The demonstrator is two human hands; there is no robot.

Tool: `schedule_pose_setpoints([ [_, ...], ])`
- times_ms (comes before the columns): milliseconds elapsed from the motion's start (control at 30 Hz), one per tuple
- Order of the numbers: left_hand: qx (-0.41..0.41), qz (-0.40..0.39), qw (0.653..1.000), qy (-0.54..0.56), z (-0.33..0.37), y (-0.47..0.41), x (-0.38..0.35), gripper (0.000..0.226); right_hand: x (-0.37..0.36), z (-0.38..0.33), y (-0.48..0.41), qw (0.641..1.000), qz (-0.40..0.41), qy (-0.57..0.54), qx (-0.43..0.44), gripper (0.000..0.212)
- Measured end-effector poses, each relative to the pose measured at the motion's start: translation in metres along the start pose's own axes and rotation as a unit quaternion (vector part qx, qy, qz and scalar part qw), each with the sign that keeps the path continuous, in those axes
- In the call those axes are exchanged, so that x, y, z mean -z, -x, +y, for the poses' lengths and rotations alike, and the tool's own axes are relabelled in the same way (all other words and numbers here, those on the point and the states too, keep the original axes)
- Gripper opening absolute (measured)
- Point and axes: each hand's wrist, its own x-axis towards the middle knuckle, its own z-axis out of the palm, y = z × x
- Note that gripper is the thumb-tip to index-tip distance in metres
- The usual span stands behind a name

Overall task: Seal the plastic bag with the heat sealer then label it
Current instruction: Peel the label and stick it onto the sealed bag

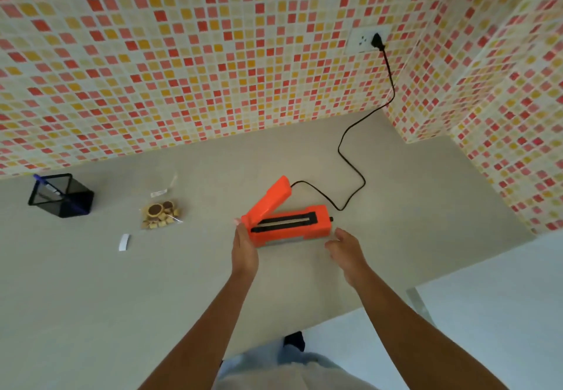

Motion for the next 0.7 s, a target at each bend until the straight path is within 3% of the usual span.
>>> schedule_pose_setpoints([
  [133, 0.001, 0.022, 0.999, 0.028, 0.003, -0.007, -0.010, 0.100, -0.004, -0.012, -0.015, 0.998, -0.046, 0.026, 0.045, 0.038],
  [267, -0.005, 0.029, 1.000, 0.007, 0.009, -0.045, -0.010, 0.107, -0.009, -0.035, -0.043, 0.992, -0.069, 0.071, 0.079, 0.038],
  [467, -0.040, 0.039, 0.998, -0.004, 0.072, -0.080, -0.015, 0.103, -0.032, -0.086, -0.095, 0.982, -0.091, 0.119, 0.114, 0.030],
  [533, -0.055, 0.040, 0.998, -0.020, 0.089, -0.096, -0.017, 0.088, -0.041, -0.104, -0.115, 0.979, -0.092, 0.129, 0.130, 0.028],
  [700, -0.061, 0.063, 0.994, -0.062, 0.118, -0.140, -0.015, 0.082, -0.062, -0.139, -0.155, 0.971, -0.111, 0.146, 0.156, 0.035],
])
